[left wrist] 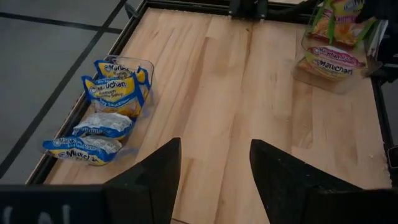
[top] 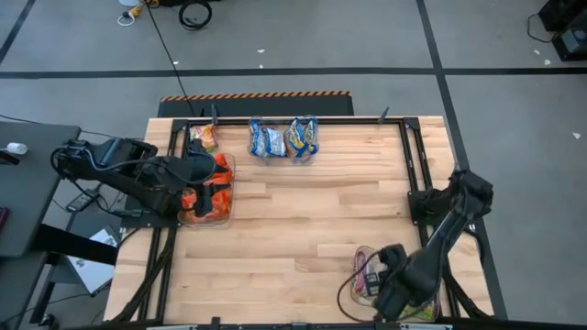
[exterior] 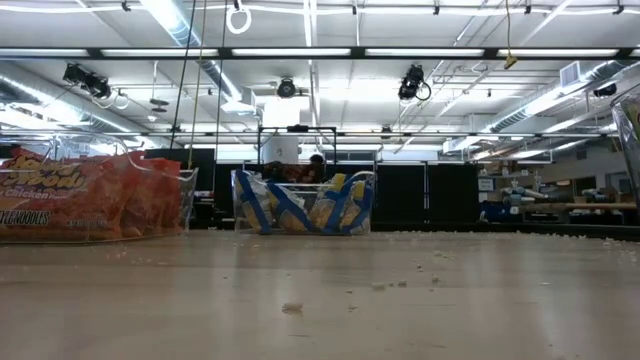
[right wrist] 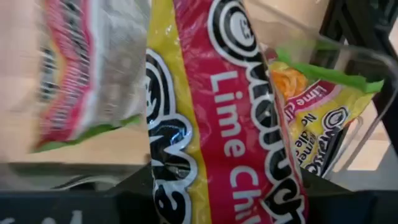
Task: Sort Maruchan noodles
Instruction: Put the green noodles into the right transparent bin
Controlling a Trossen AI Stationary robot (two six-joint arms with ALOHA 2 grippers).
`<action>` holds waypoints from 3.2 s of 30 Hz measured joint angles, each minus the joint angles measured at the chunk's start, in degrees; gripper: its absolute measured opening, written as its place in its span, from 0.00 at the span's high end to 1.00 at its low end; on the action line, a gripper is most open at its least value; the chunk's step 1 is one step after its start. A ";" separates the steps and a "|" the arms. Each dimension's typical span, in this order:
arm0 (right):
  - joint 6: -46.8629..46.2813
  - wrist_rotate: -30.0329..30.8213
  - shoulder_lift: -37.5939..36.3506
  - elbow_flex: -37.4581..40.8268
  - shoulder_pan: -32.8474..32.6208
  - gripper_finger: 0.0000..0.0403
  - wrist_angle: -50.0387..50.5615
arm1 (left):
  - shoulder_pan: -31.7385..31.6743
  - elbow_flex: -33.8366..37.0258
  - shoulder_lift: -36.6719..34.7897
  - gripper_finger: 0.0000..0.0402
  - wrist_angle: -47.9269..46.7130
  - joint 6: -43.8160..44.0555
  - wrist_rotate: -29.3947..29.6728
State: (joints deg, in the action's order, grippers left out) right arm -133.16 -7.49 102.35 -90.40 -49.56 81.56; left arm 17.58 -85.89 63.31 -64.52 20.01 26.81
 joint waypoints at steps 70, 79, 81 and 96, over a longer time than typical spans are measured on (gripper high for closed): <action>3.20 7.19 -12.12 14.66 4.72 0.98 -13.50 | 5.64 0.04 0.07 0.52 -0.54 9.34 0.61; 34.76 -1.13 -16.73 14.66 4.81 0.87 -13.38 | 7.83 0.07 0.49 0.52 -0.64 11.36 1.48; 43.78 -4.32 -15.41 14.65 2.82 0.84 -13.36 | 8.11 0.07 0.50 0.52 -0.68 12.40 1.48; 70.85 -3.62 7.11 14.68 -6.93 0.93 -17.78 | 11.13 3.15 8.47 0.52 -2.18 20.08 -8.60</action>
State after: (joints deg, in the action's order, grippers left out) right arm -62.31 -11.11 109.46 -75.73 -56.49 63.78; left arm 28.72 -82.74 71.78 -66.70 40.09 18.21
